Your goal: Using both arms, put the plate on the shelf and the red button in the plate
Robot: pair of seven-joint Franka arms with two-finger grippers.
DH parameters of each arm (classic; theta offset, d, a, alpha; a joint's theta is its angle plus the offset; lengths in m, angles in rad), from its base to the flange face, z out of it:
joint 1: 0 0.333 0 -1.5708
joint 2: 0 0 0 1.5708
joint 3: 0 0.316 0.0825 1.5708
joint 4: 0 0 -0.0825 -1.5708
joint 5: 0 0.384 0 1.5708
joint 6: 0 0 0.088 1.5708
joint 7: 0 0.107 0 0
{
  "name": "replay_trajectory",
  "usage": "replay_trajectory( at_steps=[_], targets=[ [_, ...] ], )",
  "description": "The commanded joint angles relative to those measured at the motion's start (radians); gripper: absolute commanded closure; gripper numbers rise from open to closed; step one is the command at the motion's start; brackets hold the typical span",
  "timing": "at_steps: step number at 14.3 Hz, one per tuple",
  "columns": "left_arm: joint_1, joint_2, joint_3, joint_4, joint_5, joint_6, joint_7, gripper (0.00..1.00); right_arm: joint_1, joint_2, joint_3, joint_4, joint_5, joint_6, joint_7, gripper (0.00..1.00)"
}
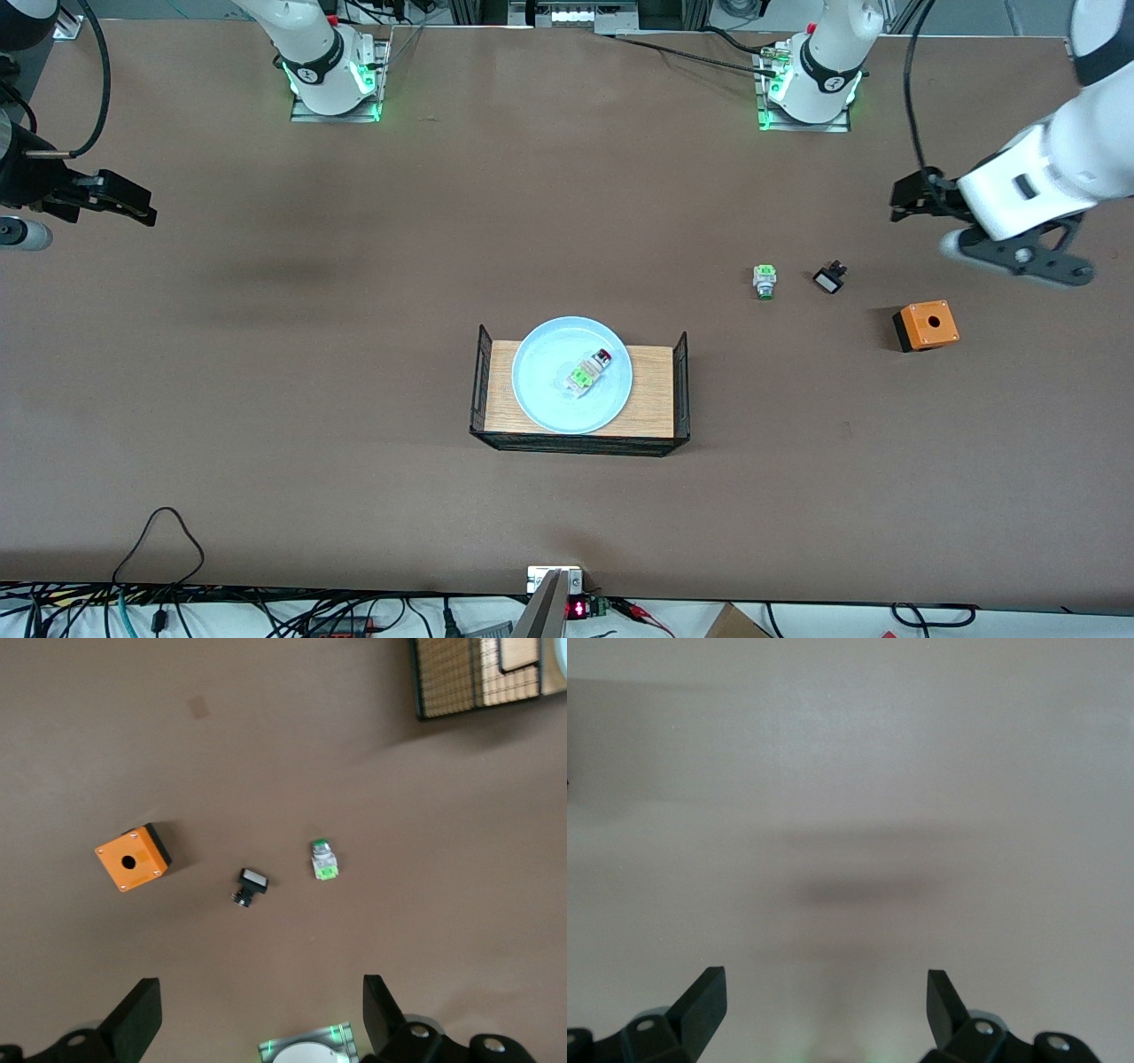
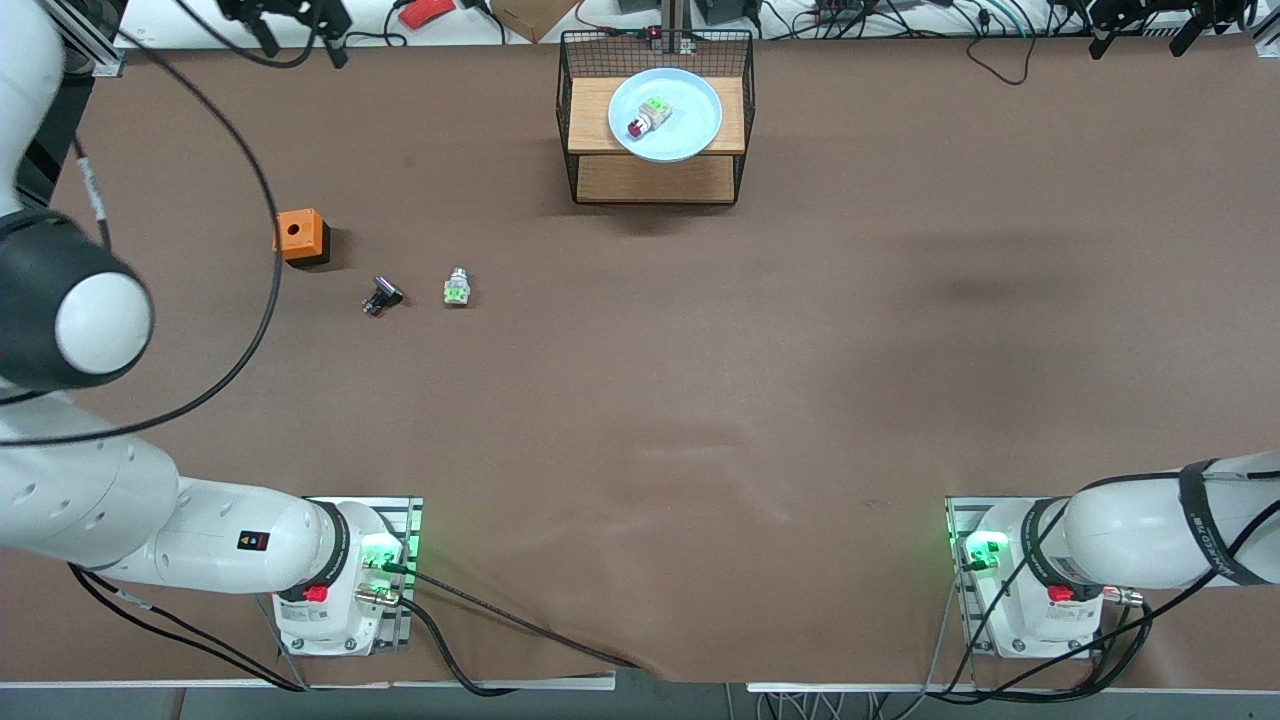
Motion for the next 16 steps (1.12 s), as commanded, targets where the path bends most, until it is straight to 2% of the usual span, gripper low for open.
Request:
replay_trajectory(
  at_steps=[1, 4, 7, 11, 16],
  targets=[
    [0.003, -0.148, 0.054, -0.199, -0.018, 0.088, -0.064, 0.00, -0.003, -0.006, 0.000, 0.010, -0.003, -0.014, -0.016, 0.00],
    [-0.007, -0.152, 0.066, -0.199, -0.006, 0.097, -0.182, 0.00, -0.003, -0.006, 0.000, 0.010, -0.003, -0.011, -0.042, 0.00],
    [-0.010, -0.149, 0.117, -0.209, 0.000, 0.187, -0.172, 0.00, 0.000, -0.007, 0.002, 0.010, -0.003, -0.006, -0.044, 0.00],
    [-0.051, -0.191, 0.120, -0.254, 0.067, 0.194, -0.175, 0.00, 0.006, -0.014, 0.007, 0.010, -0.003, 0.002, -0.044, 0.00],
    [-0.044, -0.184, 0.114, -0.254, 0.074, 0.191, -0.167, 0.00, 0.004, -0.015, 0.007, 0.007, -0.003, 0.006, -0.044, 0.00]
  ],
)
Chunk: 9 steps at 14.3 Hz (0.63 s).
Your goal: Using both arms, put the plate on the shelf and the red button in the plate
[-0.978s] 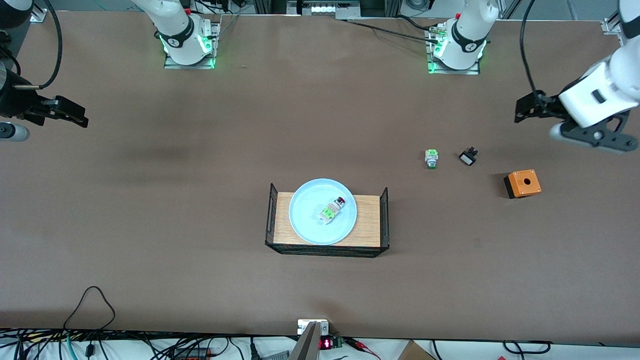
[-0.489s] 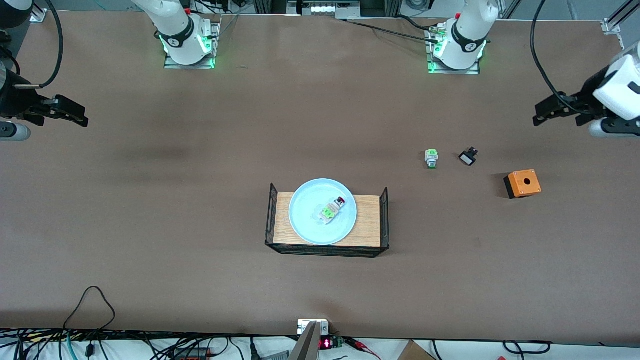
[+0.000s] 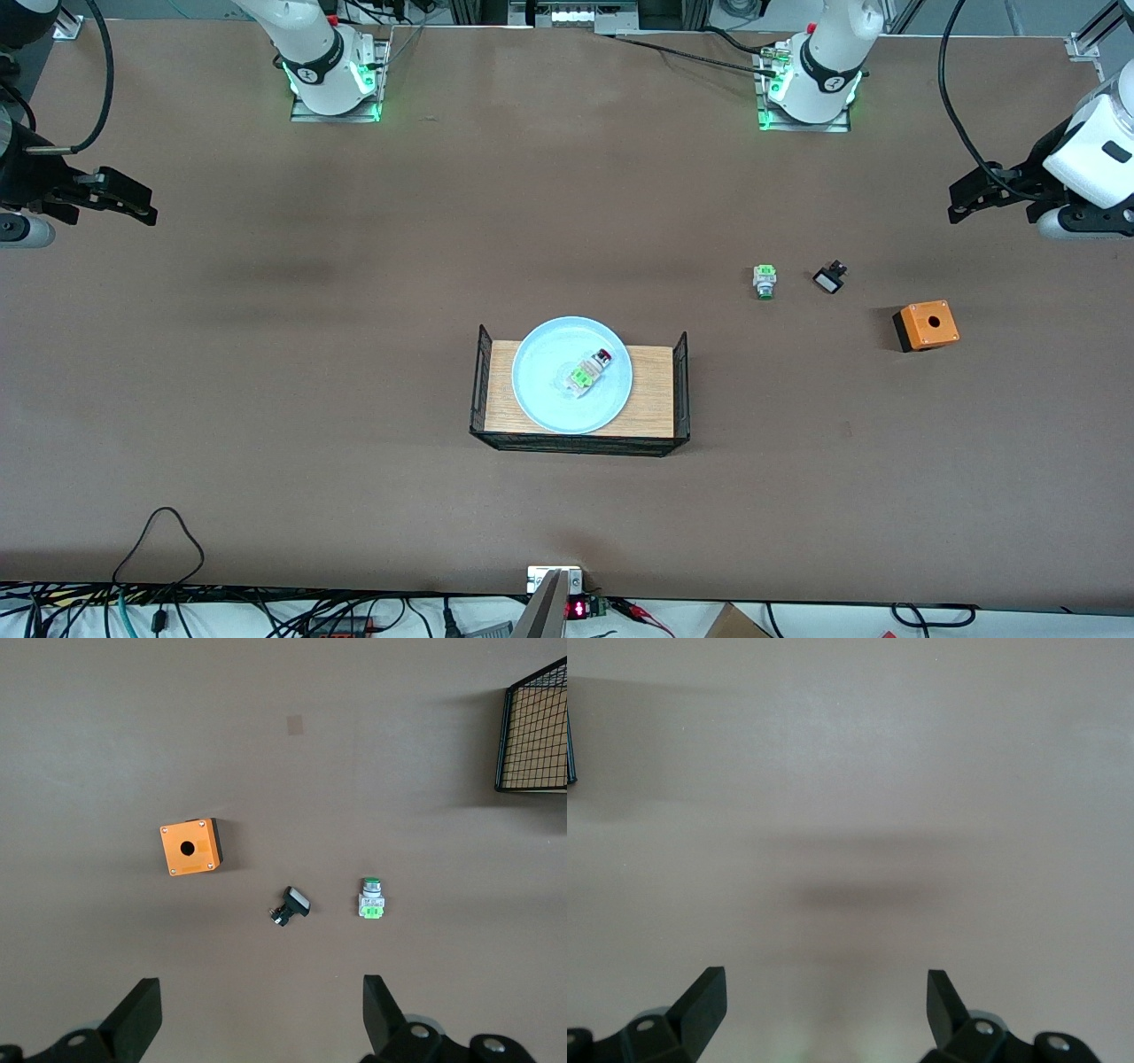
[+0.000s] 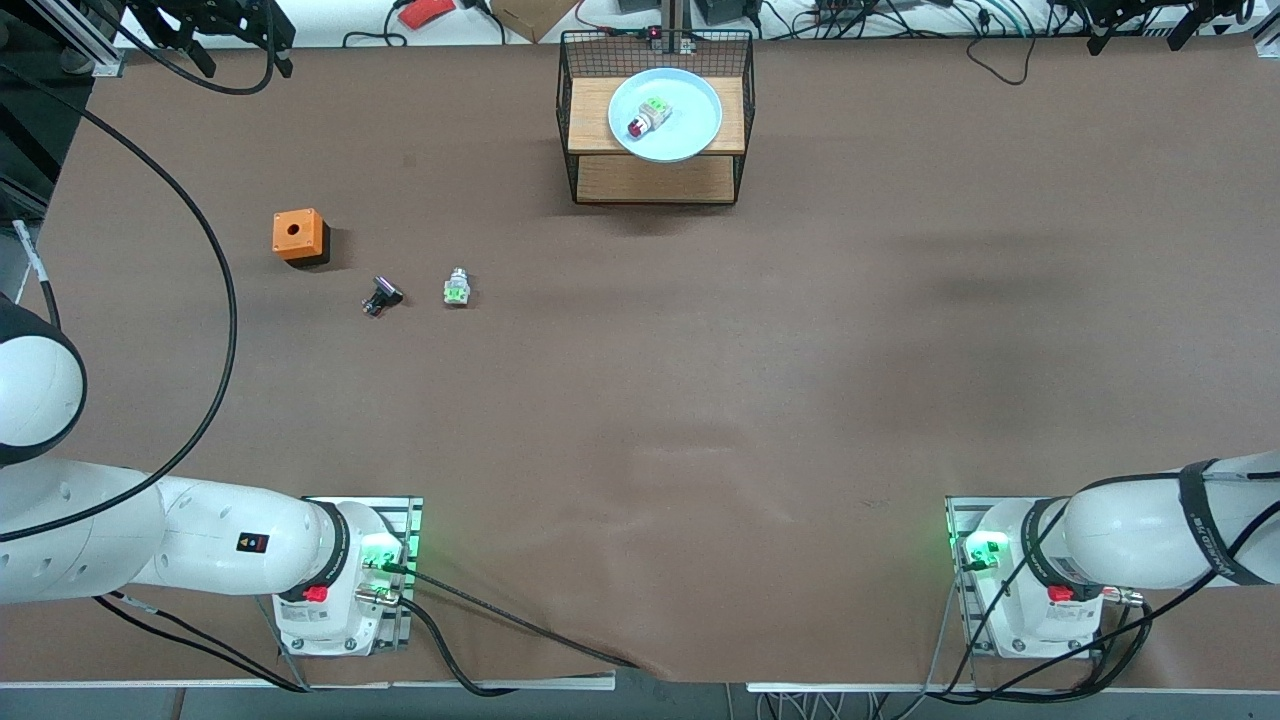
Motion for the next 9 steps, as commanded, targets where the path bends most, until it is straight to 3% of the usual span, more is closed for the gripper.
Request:
replay_trajectory(
  at_steps=[1, 9],
  targets=[
    [-0.012, -0.019, 0.005, -0.024, 0.022, 0.011, -0.007, 0.00, 0.001, -0.013, 0.001, 0.000, -0.003, 0.000, -0.018, 0.00],
    [-0.018, -0.014, 0.002, -0.021, 0.022, 0.000, -0.010, 0.00, 0.000, -0.013, 0.000, -0.002, -0.003, 0.000, -0.018, 0.00]
  ],
)
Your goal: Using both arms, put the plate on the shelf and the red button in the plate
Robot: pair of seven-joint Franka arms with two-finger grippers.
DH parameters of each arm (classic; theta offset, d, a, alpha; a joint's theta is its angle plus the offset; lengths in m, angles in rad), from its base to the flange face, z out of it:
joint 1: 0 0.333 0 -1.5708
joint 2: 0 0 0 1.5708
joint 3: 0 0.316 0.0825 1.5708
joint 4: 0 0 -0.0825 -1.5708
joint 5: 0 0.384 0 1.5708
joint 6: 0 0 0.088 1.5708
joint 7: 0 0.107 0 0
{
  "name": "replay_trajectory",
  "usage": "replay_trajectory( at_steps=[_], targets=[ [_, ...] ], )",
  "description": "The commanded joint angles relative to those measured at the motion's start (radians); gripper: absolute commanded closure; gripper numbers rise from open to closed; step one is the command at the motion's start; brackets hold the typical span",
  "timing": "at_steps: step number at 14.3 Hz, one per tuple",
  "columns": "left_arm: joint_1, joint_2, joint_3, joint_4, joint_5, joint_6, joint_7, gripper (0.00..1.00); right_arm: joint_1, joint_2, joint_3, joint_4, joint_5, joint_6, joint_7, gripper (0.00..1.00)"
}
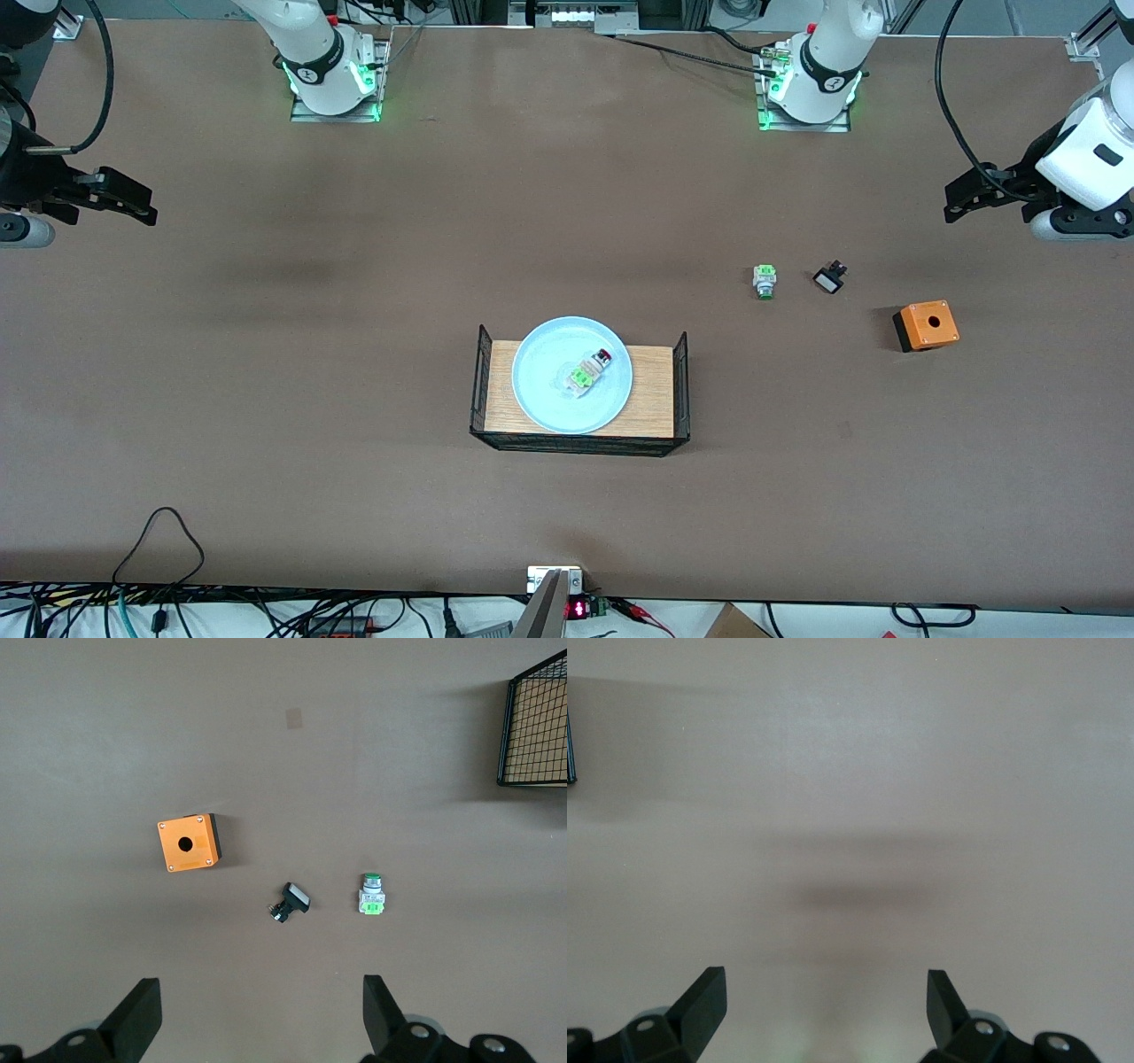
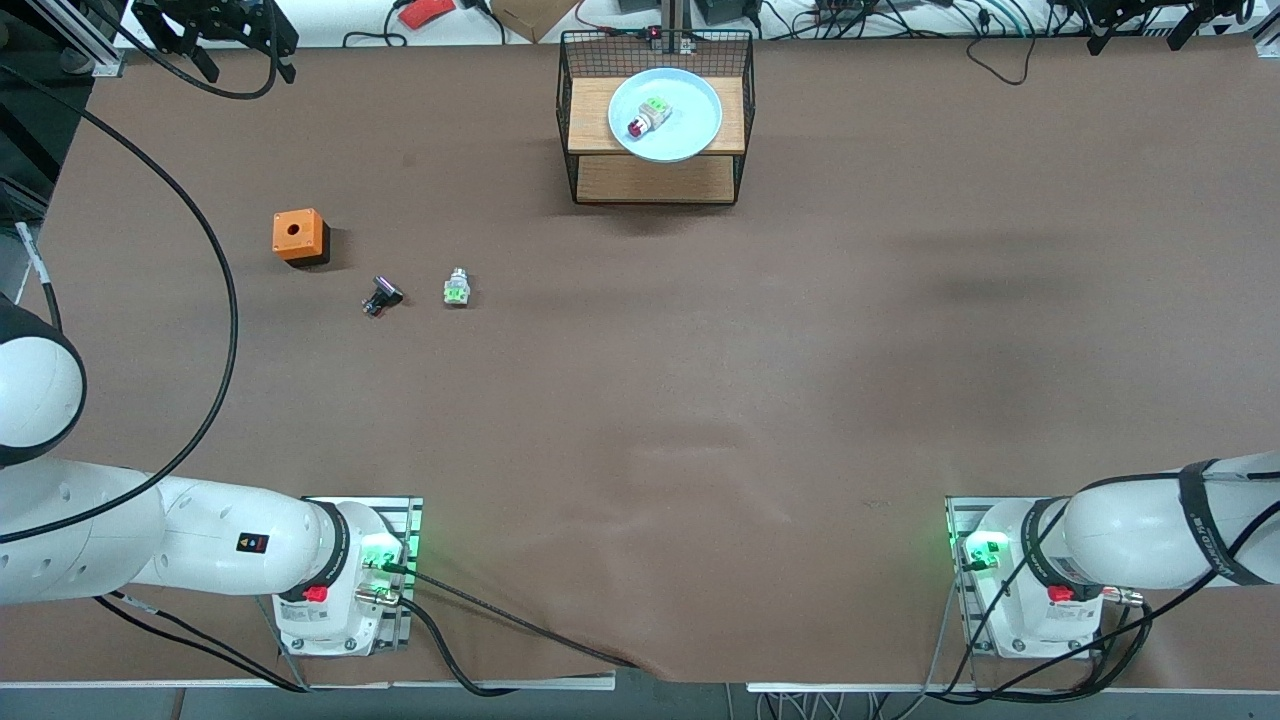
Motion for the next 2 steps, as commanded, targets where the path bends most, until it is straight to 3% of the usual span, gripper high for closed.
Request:
replay_trajectory(
  at_steps=[1, 2],
  targets=[
    [-0.015, -0.013, 0.004, -0.012, 0.020, 0.000, -0.010, 0.00, 0.000, -0.013, 0.000, -0.002, -0.003, 0.000, -0.017, 0.00],
    [-0.015, -0.013, 0.004, -0.012, 0.021, 0.000, -0.010, 0.00, 0.000, -0.013, 0.000, -0.002, -0.003, 0.000, -0.017, 0.00]
  ],
)
